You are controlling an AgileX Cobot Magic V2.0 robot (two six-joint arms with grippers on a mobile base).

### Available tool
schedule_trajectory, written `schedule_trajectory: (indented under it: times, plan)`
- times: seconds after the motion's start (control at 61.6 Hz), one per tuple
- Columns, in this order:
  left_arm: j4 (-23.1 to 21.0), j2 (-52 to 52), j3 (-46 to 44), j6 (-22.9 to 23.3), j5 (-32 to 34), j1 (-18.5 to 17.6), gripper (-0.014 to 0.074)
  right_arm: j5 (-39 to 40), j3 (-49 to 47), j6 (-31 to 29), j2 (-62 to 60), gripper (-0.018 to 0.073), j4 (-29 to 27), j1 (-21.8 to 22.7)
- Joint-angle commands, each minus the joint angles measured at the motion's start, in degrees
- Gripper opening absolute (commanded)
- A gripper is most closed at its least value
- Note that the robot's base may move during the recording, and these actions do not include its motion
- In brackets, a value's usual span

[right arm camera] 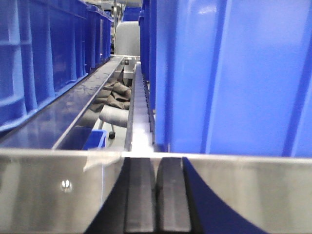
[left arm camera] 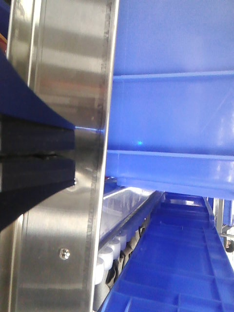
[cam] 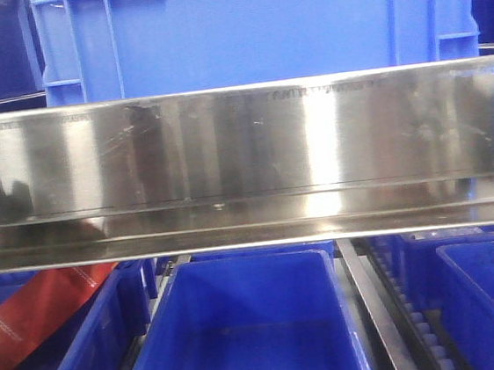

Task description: Place cylindrical capacitor in blue bin on shelf

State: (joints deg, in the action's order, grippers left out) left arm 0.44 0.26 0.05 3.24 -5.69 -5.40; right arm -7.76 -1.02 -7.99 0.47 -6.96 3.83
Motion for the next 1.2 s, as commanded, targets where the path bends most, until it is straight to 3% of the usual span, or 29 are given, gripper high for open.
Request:
schedule_trajectory:
  times: [0.0, 1.185]
  plan:
    - [-0.10, -0.26, -0.05, -0.11, 1.17, 0.04, -0.0111, 5.47, 1.02, -0.06, -0.47, -0.0160, 0.37, 0.30]
    - [-0.10, -0.26, -0.05, -0.11, 1.17, 0.04, -0.0111, 3.32, 1.02, -0.06, -0.47, -0.0160, 0.55, 0.16]
